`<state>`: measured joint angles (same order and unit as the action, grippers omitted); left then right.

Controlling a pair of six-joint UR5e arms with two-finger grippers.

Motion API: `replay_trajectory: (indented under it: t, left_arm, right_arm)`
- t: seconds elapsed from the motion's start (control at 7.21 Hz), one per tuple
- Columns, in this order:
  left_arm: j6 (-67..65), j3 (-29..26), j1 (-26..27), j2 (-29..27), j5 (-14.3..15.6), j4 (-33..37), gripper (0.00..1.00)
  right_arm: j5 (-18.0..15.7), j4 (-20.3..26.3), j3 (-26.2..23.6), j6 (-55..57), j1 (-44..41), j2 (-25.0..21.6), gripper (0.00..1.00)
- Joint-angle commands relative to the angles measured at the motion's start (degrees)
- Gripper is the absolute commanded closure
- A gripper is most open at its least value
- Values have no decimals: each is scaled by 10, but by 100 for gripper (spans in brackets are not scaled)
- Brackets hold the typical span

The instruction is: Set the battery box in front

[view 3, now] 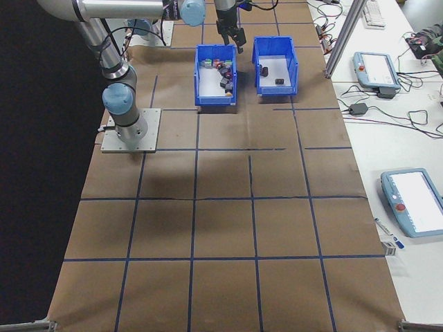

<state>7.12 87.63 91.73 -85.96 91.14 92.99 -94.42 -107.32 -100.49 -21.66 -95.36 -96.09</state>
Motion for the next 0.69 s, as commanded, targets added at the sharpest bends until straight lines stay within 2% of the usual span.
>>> replay_trajectory:
  t: [0.0,0.14,0.42,0.55]
  left_arm:
    - [0,0,0,0,-1,0,0]
    - [0,0,0,0,0,-1,0]
    - [0,0,0,0,-1,-1,0]
    - [0,0,0,0,-1,-1,0]
  right_arm:
    - [-1,4,28,162,26,37,0]
    - [-1,39,35,184,27,56,0]
    - [6,105,49,244,32,58,0]
    - [8,119,47,269,45,52,0]
